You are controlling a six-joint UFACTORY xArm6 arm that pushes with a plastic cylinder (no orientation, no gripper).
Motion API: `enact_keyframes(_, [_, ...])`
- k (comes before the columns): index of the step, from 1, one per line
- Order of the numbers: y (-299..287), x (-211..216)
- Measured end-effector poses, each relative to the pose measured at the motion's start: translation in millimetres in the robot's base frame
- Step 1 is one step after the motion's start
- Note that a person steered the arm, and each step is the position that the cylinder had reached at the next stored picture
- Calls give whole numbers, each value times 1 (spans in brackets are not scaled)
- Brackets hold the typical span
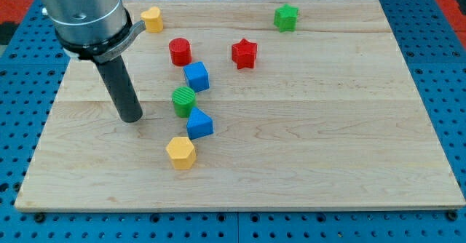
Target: Push the yellow hexagon closer to the blue triangle
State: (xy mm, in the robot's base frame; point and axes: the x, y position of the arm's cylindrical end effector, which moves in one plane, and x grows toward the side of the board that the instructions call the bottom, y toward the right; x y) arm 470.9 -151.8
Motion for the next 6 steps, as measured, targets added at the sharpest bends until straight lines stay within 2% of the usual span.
enact_keyframes(1, [48,-16])
enact_keyframes(2, [71,-16])
enact_keyframes(3, [59,-13])
enact_keyframes(5, [59,61])
enact_keyframes(6, [39,67])
